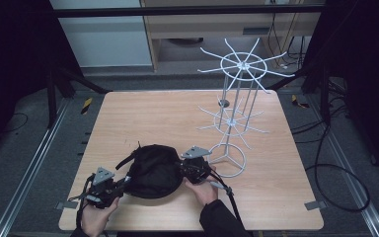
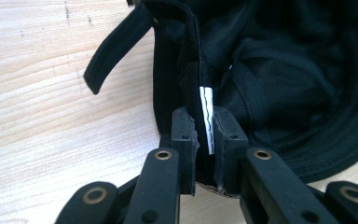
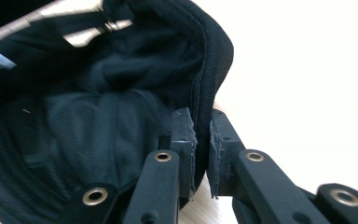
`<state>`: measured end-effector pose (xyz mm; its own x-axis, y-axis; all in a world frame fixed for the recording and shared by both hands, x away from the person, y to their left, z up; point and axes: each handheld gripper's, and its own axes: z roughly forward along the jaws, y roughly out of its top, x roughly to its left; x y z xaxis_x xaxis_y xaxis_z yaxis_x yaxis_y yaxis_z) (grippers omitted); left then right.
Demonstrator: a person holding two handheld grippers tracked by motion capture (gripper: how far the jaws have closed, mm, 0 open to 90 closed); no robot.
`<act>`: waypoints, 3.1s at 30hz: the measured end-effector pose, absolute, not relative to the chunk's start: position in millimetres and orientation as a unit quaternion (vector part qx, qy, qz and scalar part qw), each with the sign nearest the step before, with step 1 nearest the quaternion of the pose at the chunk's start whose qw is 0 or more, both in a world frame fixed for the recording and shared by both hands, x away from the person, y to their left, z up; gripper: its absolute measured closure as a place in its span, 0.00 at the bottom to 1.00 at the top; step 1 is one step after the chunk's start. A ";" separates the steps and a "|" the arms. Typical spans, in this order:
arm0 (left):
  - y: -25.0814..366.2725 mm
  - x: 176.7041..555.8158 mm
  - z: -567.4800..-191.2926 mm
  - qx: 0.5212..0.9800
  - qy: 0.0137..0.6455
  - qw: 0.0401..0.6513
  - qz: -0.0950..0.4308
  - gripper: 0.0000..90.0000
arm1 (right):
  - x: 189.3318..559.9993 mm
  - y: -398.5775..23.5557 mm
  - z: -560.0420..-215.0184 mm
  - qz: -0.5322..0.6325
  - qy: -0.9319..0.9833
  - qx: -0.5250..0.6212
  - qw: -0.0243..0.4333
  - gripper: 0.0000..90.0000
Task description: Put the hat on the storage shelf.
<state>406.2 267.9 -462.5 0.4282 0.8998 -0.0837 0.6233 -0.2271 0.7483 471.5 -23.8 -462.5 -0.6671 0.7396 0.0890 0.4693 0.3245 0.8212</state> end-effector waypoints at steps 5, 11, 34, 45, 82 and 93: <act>264.1 416.9 -464.7 0.756 0.506 0.368 0.192 0.90 | 460.7 -29.2 -442.5 0.480 0.788 0.343 0.178 0.93; 256.0 428.1 -468.5 0.754 0.504 0.372 0.196 0.90 | 449.8 -33.0 -427.1 0.502 0.790 0.298 0.190 0.93; 243.5 451.1 -477.8 0.751 0.499 0.401 0.165 0.86 | 420.1 -40.7 -454.6 0.469 0.826 0.253 0.181 0.91; 254.4 433.8 -454.9 0.738 0.492 0.427 0.175 0.72 | 420.0 -44.3 -461.4 0.454 0.826 0.274 0.191 0.91; 167.1 440.2 -423.9 0.718 0.476 0.488 0.136 0.31 | 416.8 -41.5 -463.5 0.456 0.827 0.265 0.195 0.90; 159.8 447.0 -429.7 0.717 0.493 0.473 0.140 0.27 | 413.5 -36.3 -466.0 0.455 0.837 0.239 0.185 0.90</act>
